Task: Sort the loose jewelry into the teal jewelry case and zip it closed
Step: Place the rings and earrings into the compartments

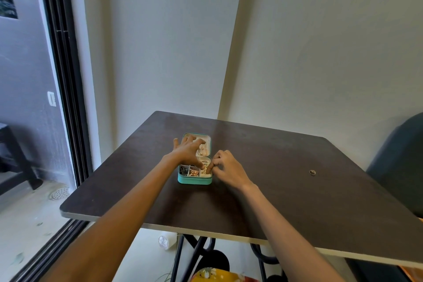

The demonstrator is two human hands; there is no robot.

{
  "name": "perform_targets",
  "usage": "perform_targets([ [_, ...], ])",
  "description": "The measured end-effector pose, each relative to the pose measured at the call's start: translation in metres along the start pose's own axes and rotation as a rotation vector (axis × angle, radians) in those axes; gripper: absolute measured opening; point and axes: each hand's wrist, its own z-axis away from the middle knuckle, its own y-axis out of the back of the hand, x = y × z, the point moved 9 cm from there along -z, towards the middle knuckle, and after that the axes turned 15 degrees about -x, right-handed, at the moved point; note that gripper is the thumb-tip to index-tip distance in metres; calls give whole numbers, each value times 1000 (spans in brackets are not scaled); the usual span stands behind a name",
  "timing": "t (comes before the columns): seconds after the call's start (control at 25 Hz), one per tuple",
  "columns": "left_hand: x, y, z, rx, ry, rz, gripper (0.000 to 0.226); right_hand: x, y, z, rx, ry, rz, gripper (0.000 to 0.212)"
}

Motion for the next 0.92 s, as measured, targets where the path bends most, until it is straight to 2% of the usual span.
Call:
perform_targets([
  [0.2,3,2,1,3,8,-11,88,-1,0,1,-1,6,3,26],
  [0.36,12,5,4,21,-19,50,69,10,11,4,84,-54,-116,28],
  [0.48,35,7,-4,87,-131,237,48,41,24,8,198,-217,-245,24],
  [0.6,93,-1,-14,152,-239,463,34,91,33,31,285,-468,-434,24],
  [0.68,144,-17,-26,127,-294,581,31,128,43,59,341,-622,-491,25],
  [0.8,209,-50,-51,33,-318,631,33,181,63,108,391,-795,-433,27],
  [0.92,261,-73,-78,-29,-331,637,39,227,76,152,427,-863,-400,24],
])
